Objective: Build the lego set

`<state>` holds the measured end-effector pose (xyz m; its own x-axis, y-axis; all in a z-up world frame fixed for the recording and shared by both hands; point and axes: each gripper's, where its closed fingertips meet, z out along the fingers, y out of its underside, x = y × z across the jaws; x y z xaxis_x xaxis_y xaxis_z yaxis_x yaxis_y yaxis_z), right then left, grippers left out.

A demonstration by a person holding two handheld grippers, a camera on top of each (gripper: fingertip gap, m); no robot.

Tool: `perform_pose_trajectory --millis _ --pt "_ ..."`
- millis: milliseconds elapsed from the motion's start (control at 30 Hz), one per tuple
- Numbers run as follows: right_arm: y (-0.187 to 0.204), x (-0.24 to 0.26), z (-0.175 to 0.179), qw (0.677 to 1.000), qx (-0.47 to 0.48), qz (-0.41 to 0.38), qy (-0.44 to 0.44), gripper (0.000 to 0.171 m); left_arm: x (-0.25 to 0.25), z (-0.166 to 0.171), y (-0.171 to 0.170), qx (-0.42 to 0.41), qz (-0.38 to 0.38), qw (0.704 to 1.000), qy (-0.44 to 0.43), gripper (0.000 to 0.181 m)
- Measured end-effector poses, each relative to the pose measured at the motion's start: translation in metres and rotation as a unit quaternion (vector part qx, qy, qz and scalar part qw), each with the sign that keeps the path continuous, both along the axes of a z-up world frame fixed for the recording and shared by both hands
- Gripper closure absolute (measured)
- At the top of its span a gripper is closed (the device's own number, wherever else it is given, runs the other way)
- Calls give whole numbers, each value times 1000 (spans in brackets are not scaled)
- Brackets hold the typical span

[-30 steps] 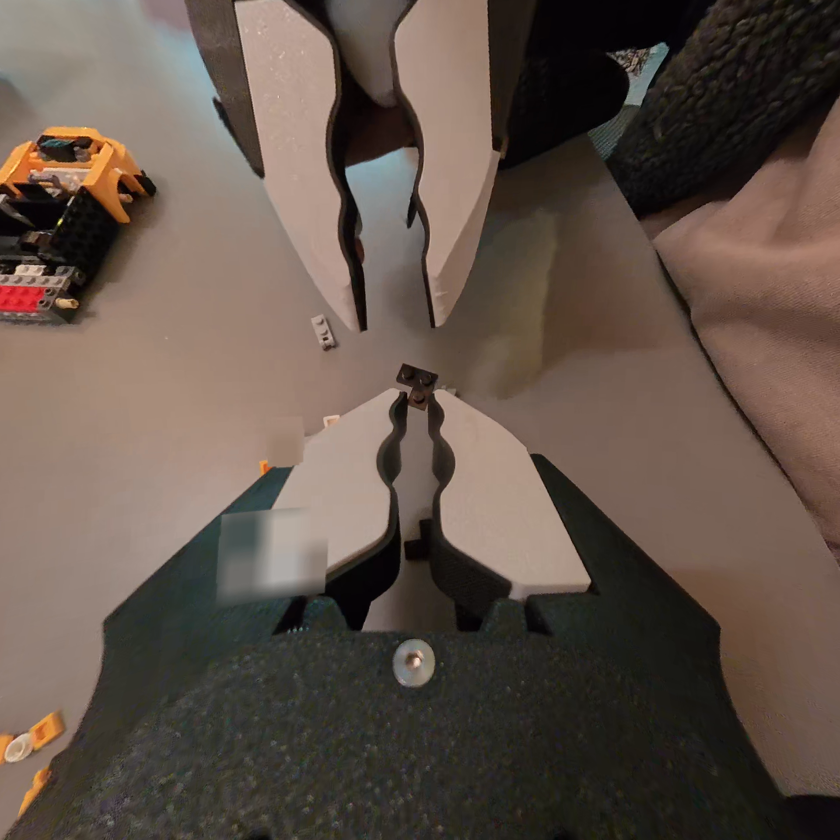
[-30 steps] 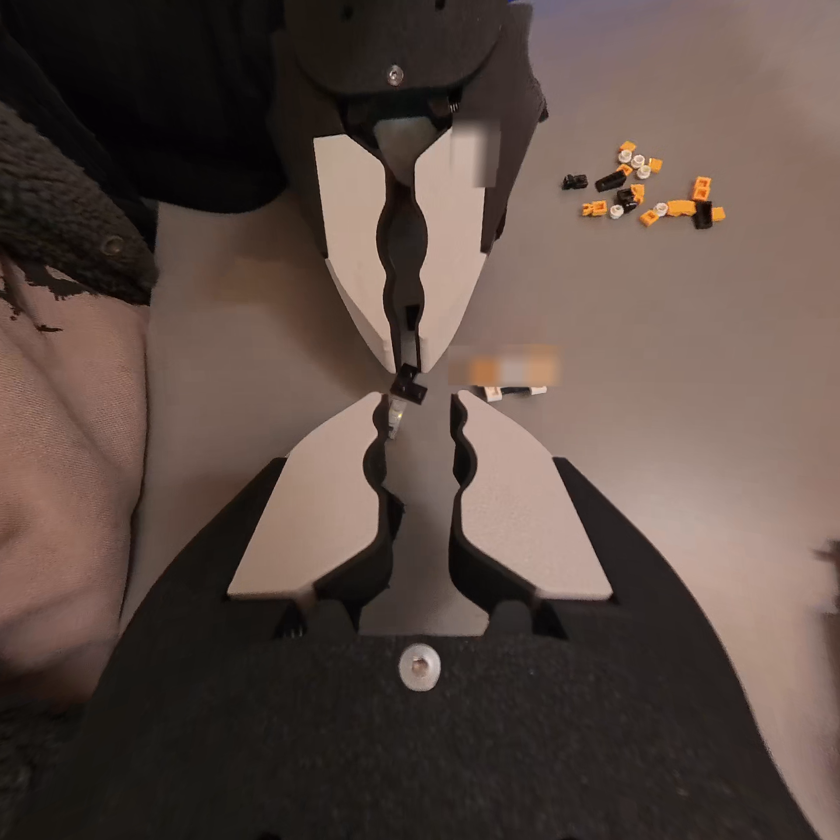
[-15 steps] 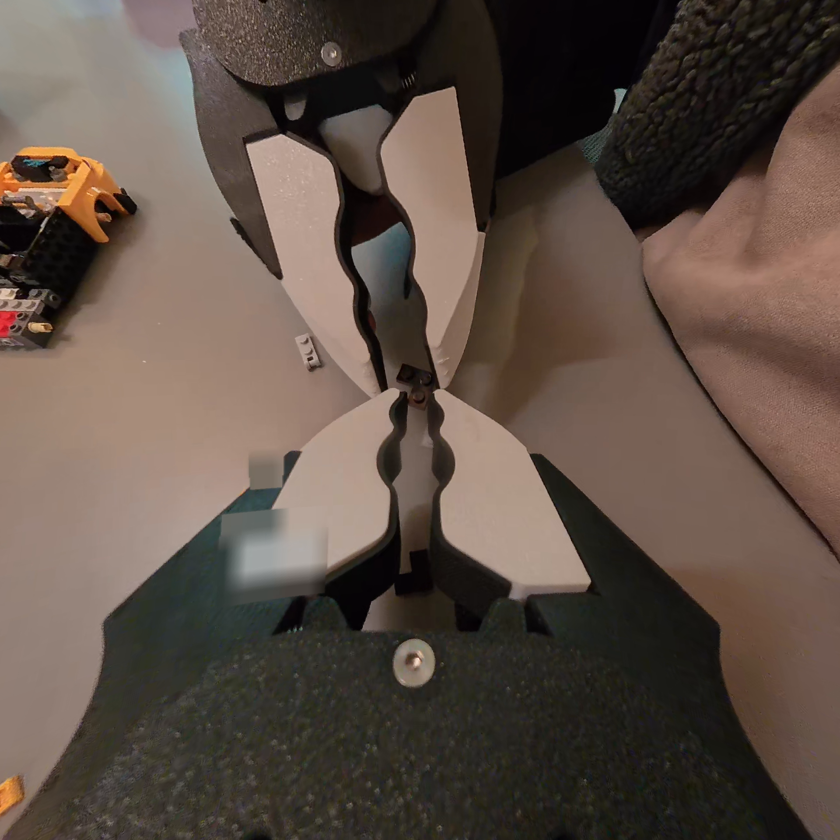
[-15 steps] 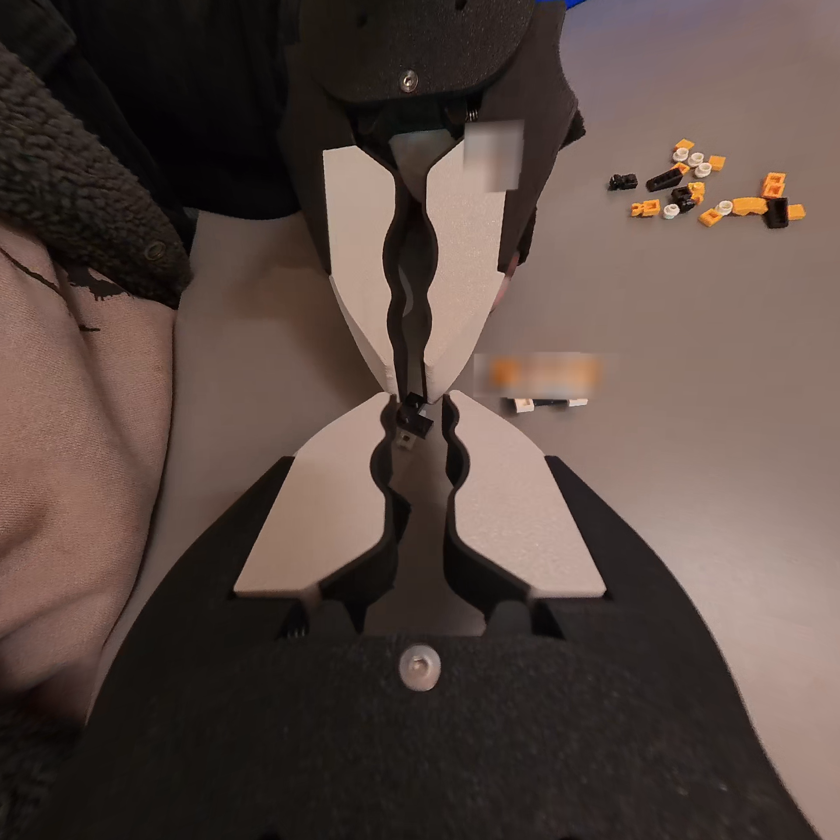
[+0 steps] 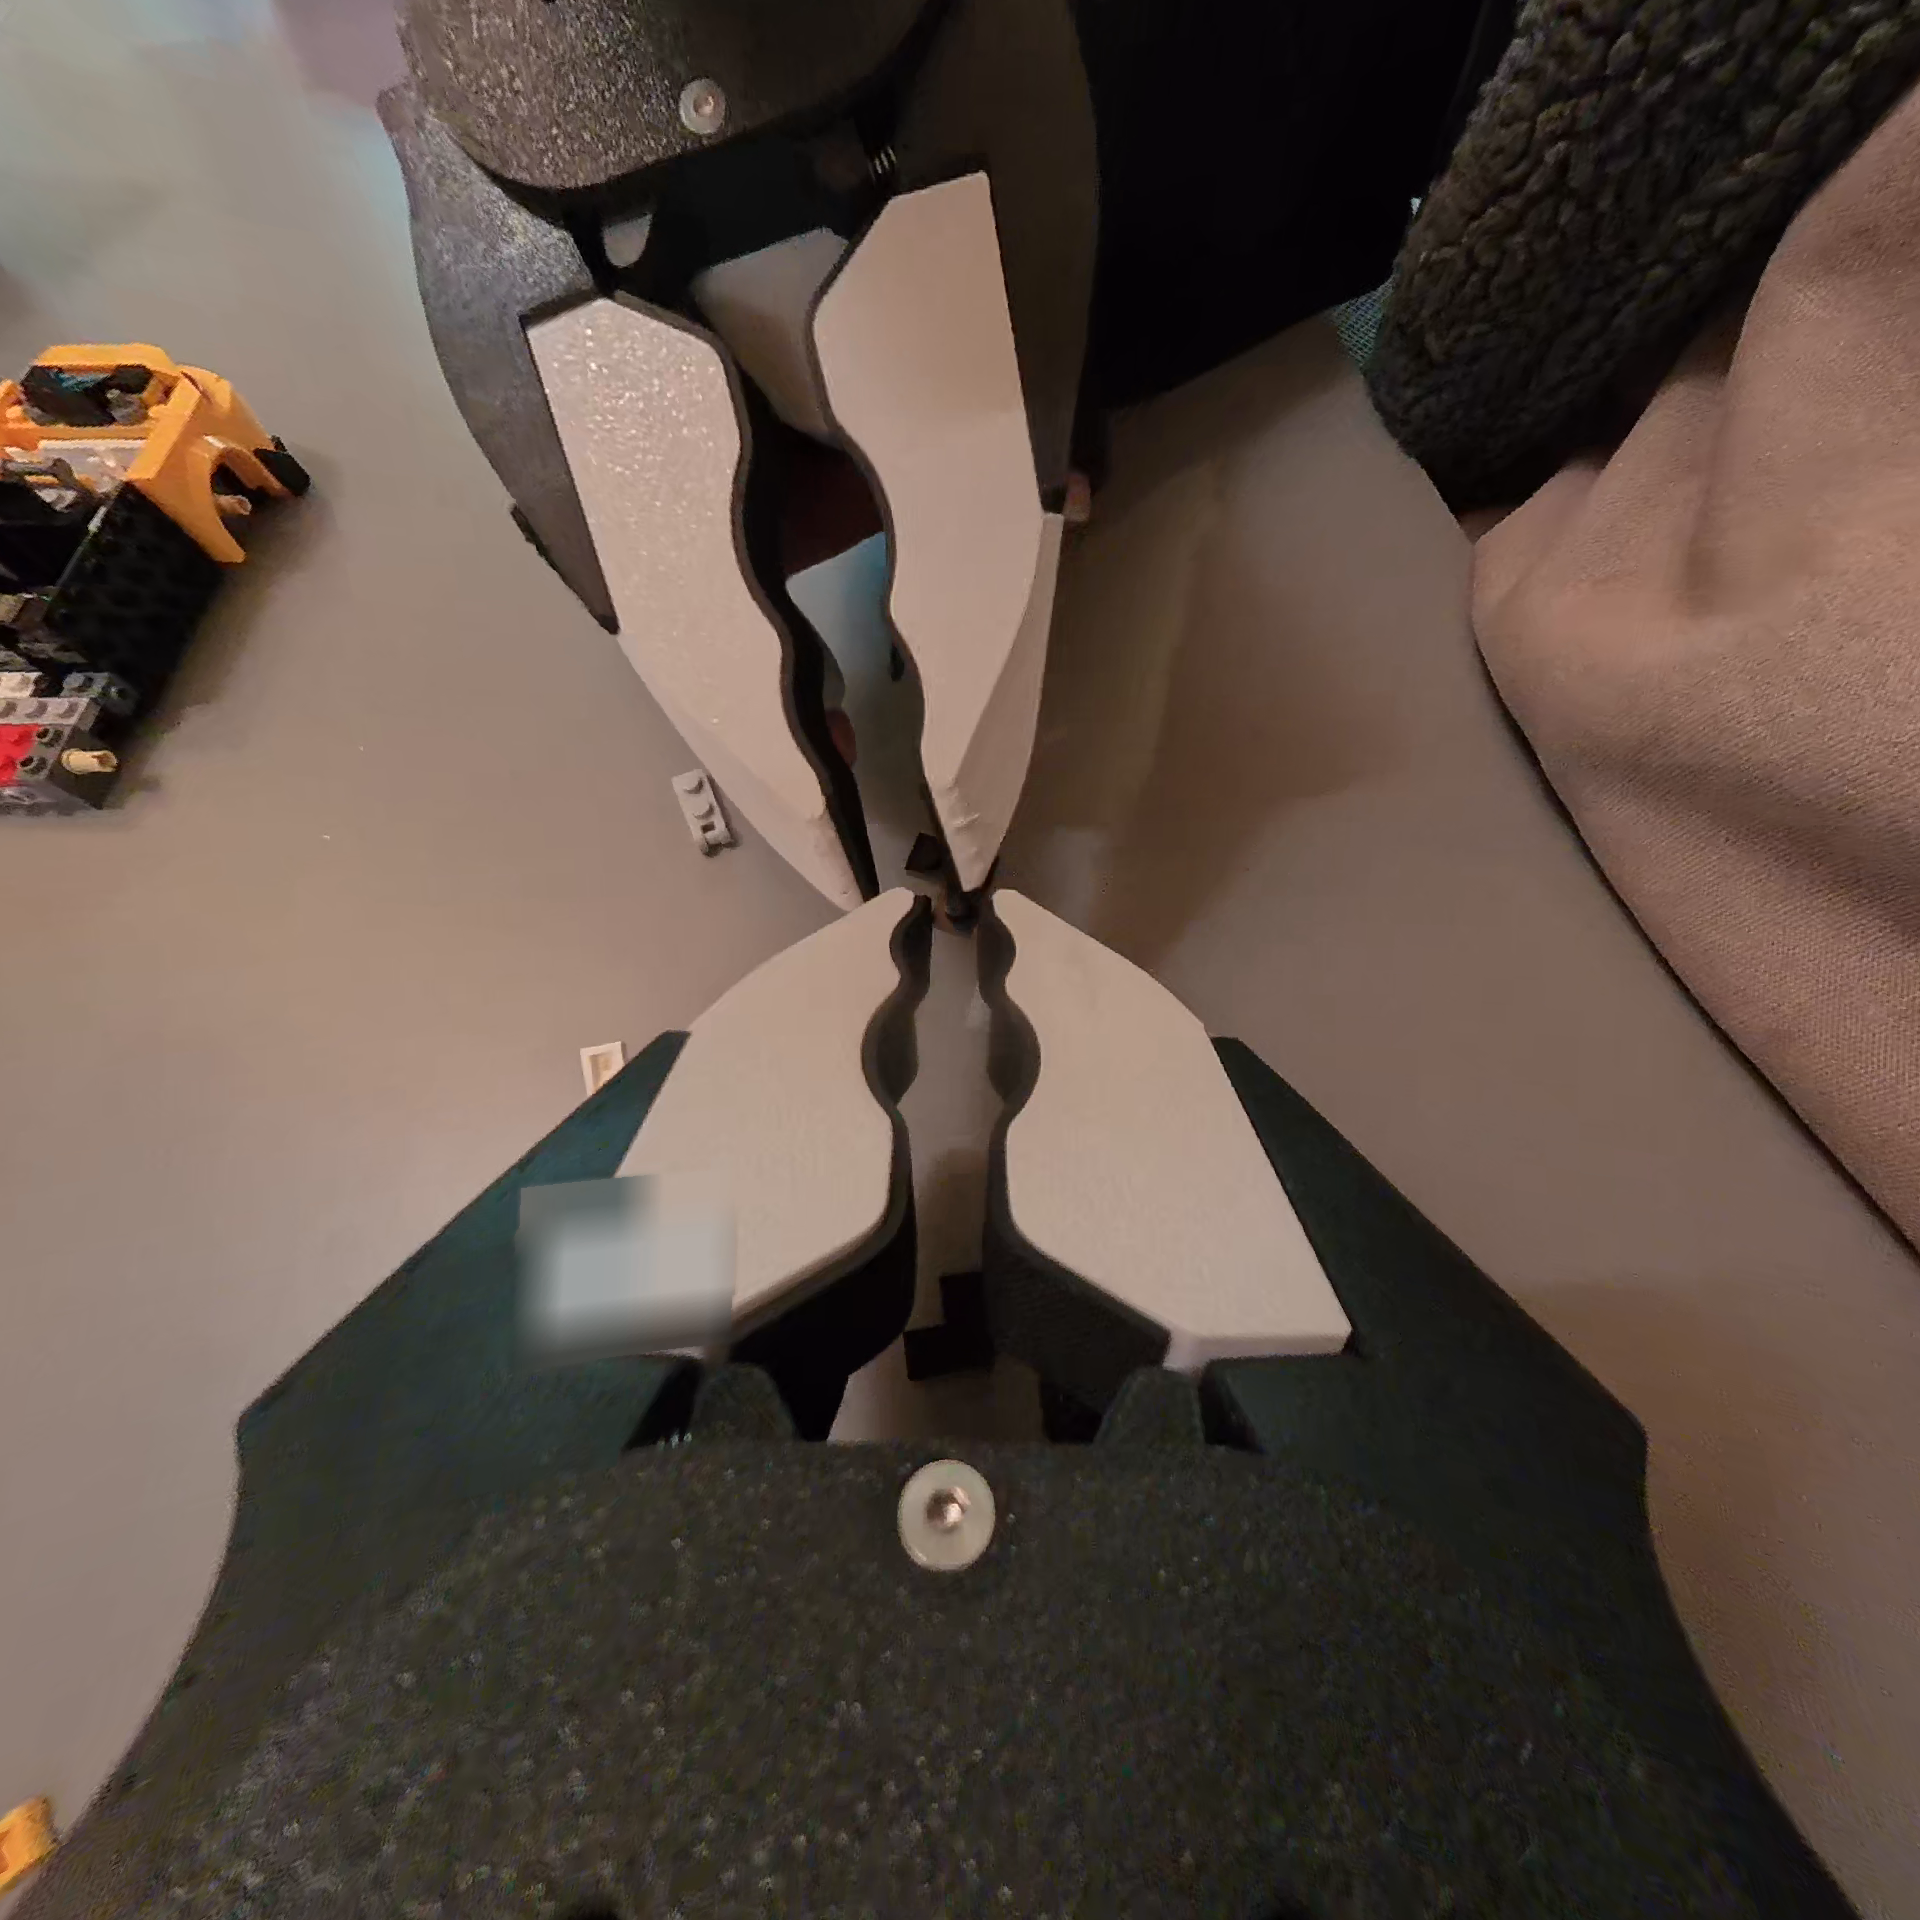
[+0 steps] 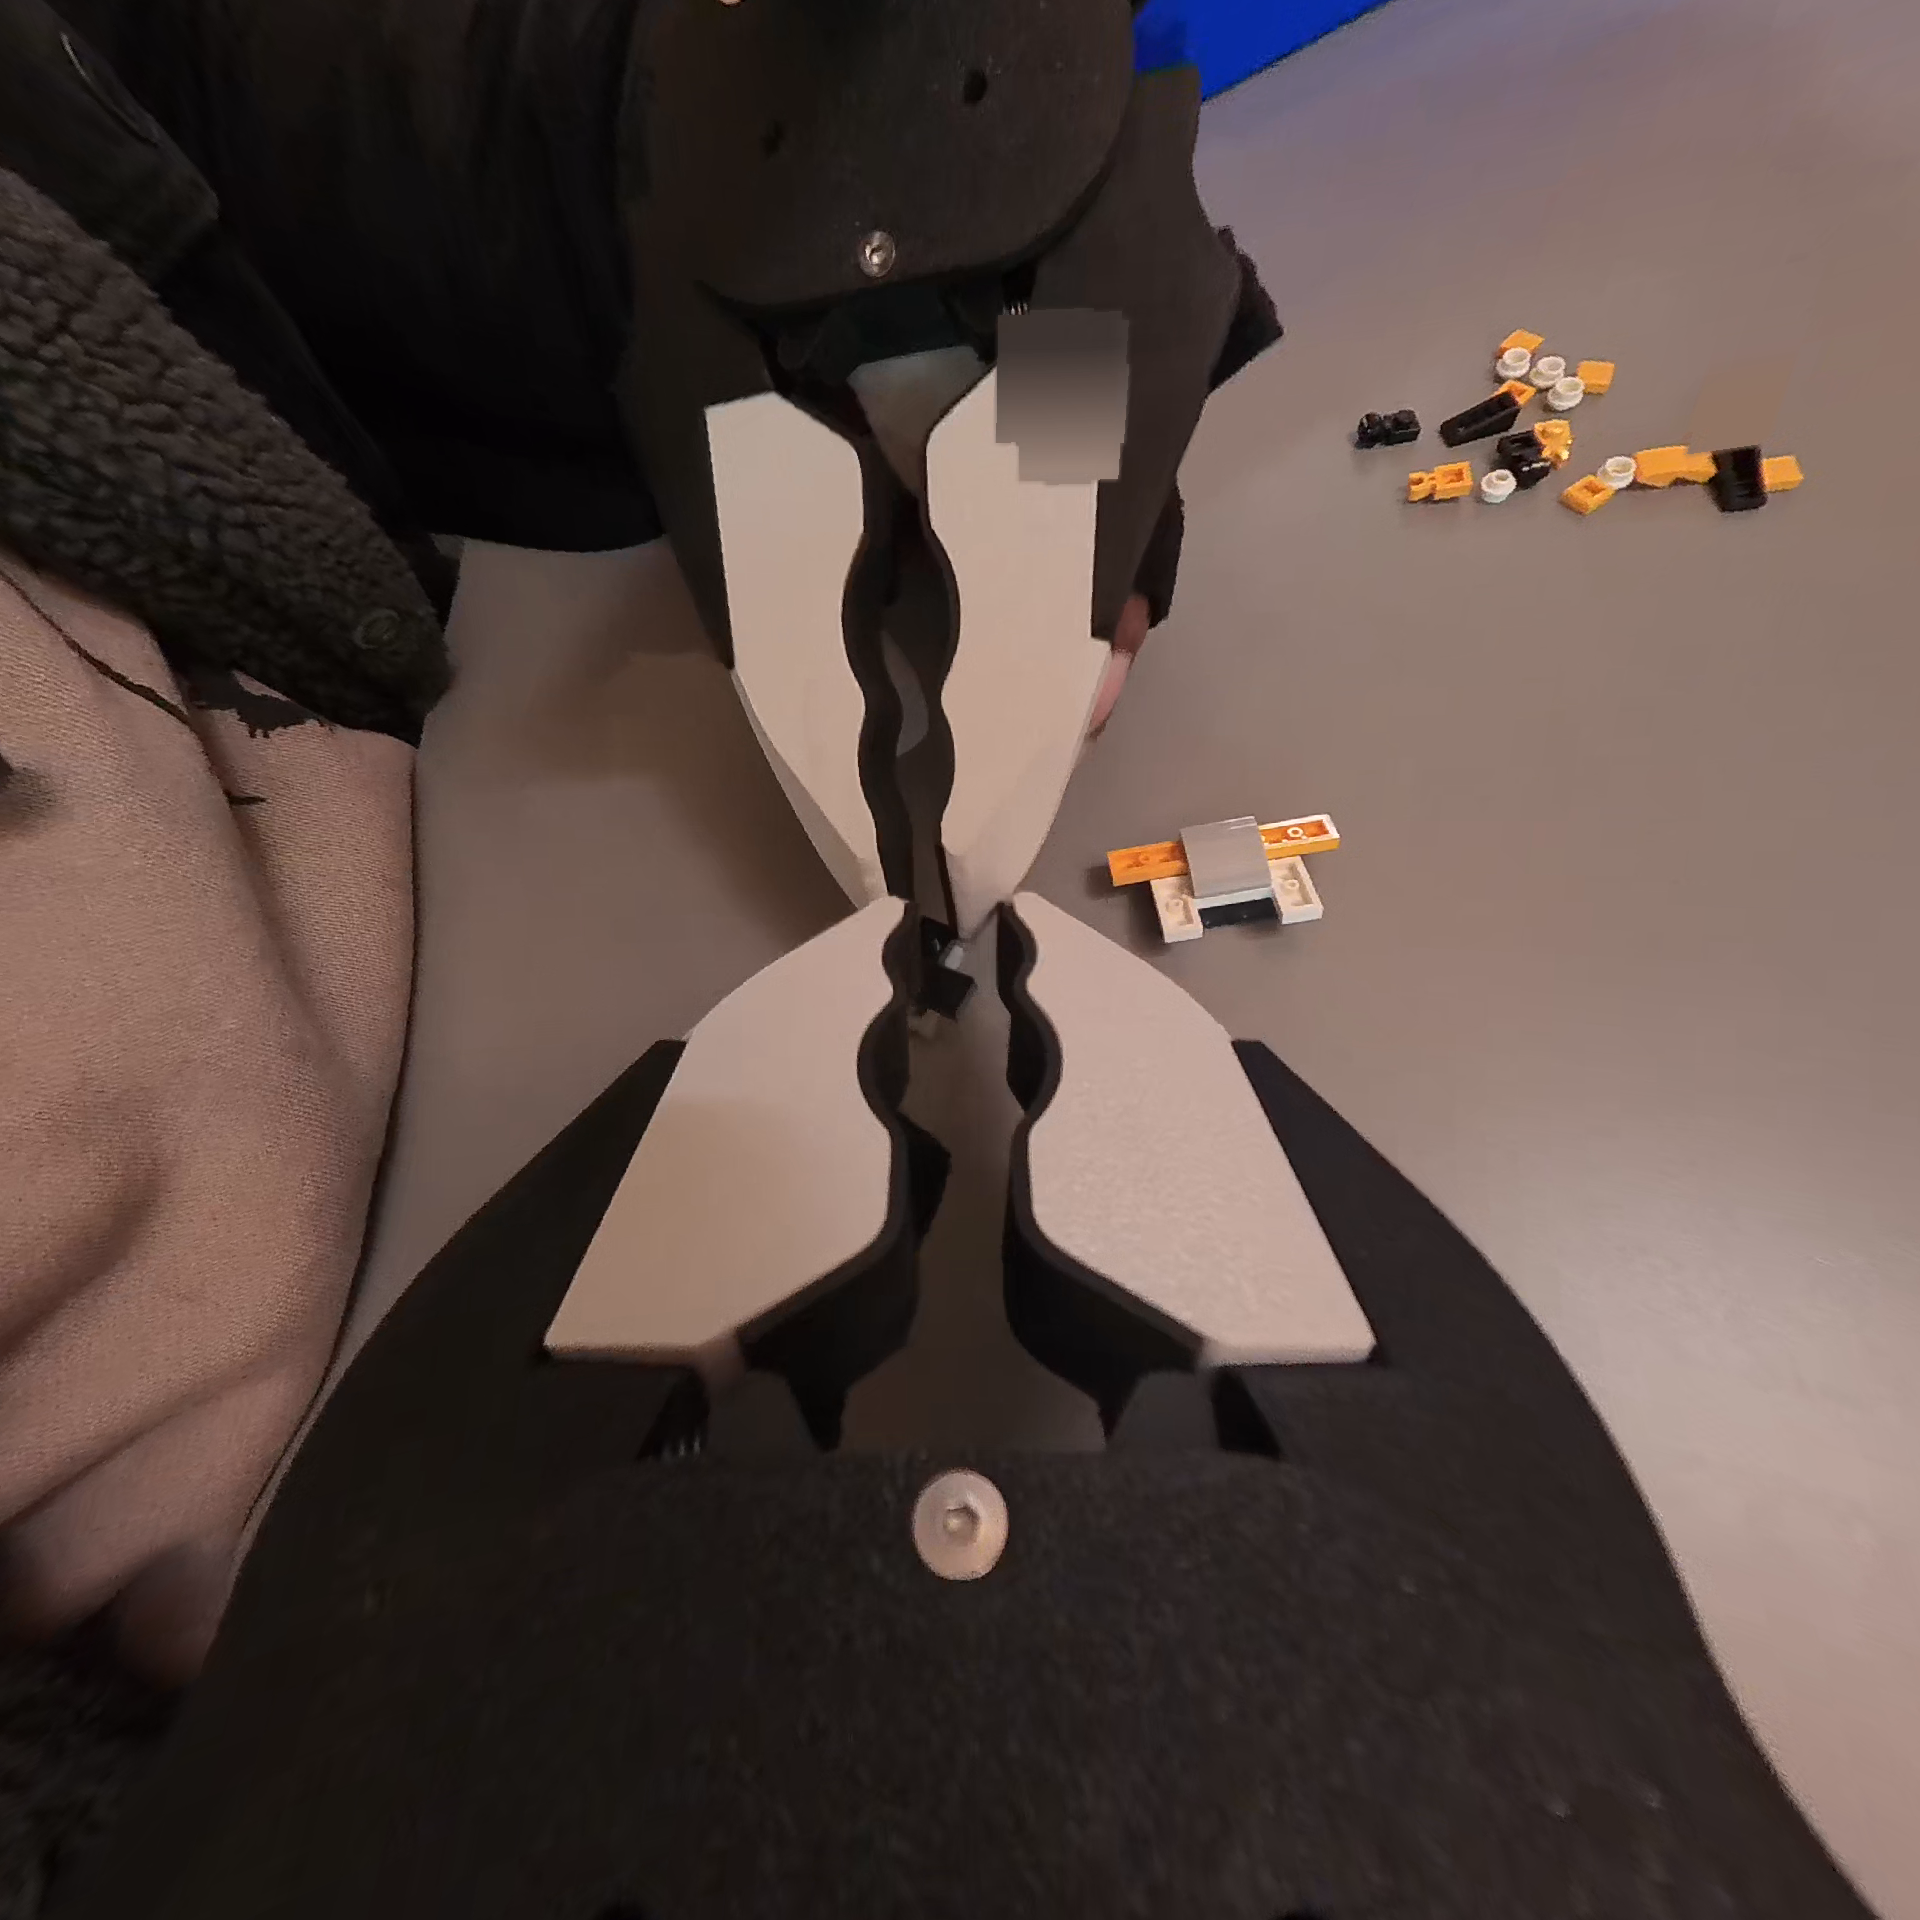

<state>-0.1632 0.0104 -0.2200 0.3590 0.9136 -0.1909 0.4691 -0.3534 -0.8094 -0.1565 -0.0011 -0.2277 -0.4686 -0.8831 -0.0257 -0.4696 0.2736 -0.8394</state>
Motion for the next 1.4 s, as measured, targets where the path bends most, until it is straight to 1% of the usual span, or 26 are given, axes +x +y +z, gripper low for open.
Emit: perform_pose_trajectory --millis 133,500,767,933,1233,1400 --pt "1 0 1 1000 1 -4 5 152 0 4 1 -3 3 1000 -9 174" --pt "-1 3 7 1000 11 3 16 149 -1 7 8 0 14 1000 -19 174" --pt "-2 7 -8 999 15 5 -30 150 -1 3 8 -3 14 1000 -11 174" --pt "-4 5 -11 999 10 8 -42 154 -1 0 7 -3 17 1000 4 174" --pt "-12 1 -25 996 -3 16 -88 154 -7 -14 -1 5 -7 999 39 173" --pt "-10 2 -31 994 -2 6 -113 154 -10 -22 -3 11 -19 998 58 162"
